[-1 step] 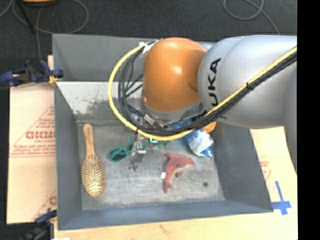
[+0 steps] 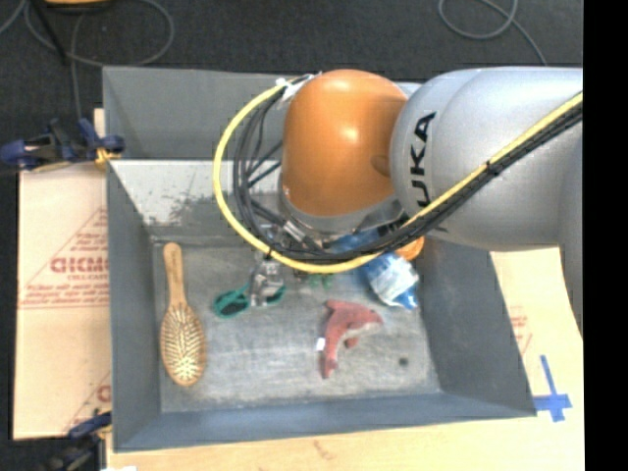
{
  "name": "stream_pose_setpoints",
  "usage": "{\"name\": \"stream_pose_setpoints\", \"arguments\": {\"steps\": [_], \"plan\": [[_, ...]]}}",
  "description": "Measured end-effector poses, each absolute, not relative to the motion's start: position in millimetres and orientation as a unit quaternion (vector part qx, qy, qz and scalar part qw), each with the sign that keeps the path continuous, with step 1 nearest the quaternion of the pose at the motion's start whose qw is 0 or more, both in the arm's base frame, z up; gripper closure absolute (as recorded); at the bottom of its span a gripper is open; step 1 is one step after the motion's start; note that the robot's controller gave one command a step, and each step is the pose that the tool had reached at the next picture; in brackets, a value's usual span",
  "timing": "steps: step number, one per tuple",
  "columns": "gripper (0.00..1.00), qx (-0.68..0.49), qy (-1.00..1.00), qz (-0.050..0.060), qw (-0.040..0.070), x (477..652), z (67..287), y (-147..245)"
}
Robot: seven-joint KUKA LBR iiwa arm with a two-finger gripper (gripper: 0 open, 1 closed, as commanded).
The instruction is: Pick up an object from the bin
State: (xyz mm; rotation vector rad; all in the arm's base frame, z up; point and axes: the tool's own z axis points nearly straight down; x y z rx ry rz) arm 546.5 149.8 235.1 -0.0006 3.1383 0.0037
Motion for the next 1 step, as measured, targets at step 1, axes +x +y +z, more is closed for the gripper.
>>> {"name": "stream_pose_setpoints", "arguments": {"steps": [1], "plan": [[1.0,0.0,1.0,0.001,0.002,546.5,235.1,149.7]]}}
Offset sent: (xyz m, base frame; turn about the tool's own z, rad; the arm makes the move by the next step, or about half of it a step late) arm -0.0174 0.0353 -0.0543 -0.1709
